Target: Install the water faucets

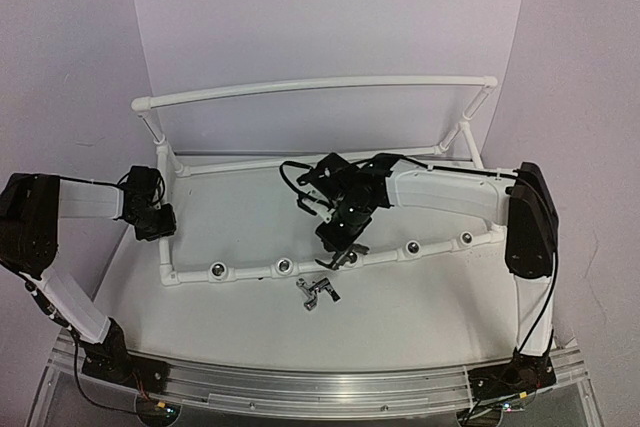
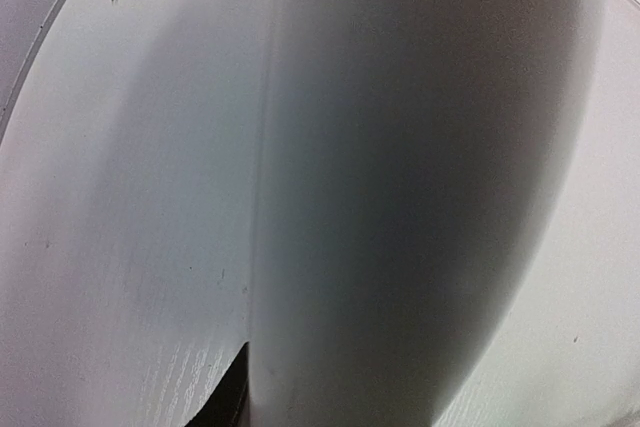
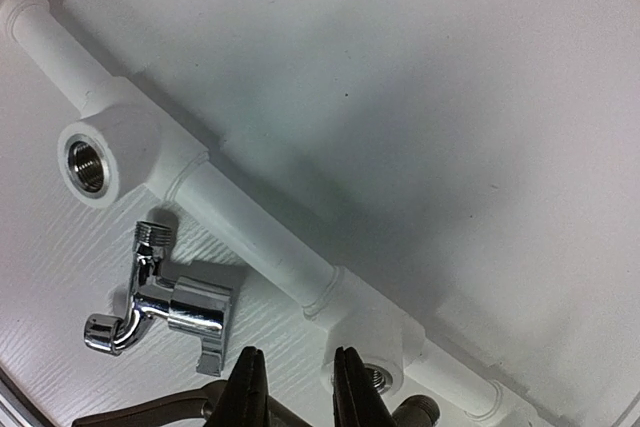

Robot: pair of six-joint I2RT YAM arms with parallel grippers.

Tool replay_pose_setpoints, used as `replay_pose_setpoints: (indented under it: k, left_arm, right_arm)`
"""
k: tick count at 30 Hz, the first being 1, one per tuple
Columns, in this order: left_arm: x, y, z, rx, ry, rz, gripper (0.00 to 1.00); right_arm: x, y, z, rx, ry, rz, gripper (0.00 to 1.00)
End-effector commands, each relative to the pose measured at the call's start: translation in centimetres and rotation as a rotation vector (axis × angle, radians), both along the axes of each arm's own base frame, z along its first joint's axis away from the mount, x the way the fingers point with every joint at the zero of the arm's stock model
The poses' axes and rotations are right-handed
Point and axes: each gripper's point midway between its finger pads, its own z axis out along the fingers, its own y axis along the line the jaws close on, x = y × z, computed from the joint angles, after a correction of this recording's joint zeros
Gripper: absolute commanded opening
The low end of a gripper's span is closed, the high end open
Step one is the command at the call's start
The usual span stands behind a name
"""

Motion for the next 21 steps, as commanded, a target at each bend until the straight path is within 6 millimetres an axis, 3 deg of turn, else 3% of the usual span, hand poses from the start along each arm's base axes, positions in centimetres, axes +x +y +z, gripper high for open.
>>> replay_pose_setpoints:
  k: [1,4,7,10,16,18,21]
  left_arm:
    - [0.5,-0.7,0.0,-0.236,0.026,0.26,0.01]
    - [0.5,-1.0,0.9,-0.244,0.003,0.239,0.11]
    - [0.6,-1.4,3.6,-0.255,-0.061,0.187,0.35]
    - [0.5,-1.7,8.1,-0.248,-0.169,0.113,0.61]
    - [-1.7,-3.6,21.7,-0.24,-0.517,-0.142,0.93]
    - [-3.1,-6.1,25.3,-0.296,-0.617,-0.322,0.98]
    - [-5.8,-10.8,28.3,-0.442,-0.691,-0.612,1.0]
  right_arm:
    - [1.2,-0.1,3.3,0.102,-0.041,-0.024,0.0]
    - [1.2,1.0,4.8,0.196,-0.012,-0.006,0.0]
    - [1.6,2.3,7.5,0.312,0.003,0.009,0.0]
    - [2.7,3.4,11.8,0.443,-0.013,0.025,0.0]
    - [5.1,4.5,21.2,0.715,-0.042,0.003,0.0]
    - [5.2,5.2,23.8,0.798,-0.041,0.012,0.0]
    - [4.7,6.7,27.4,0.936,-0.01,0.049,0.0]
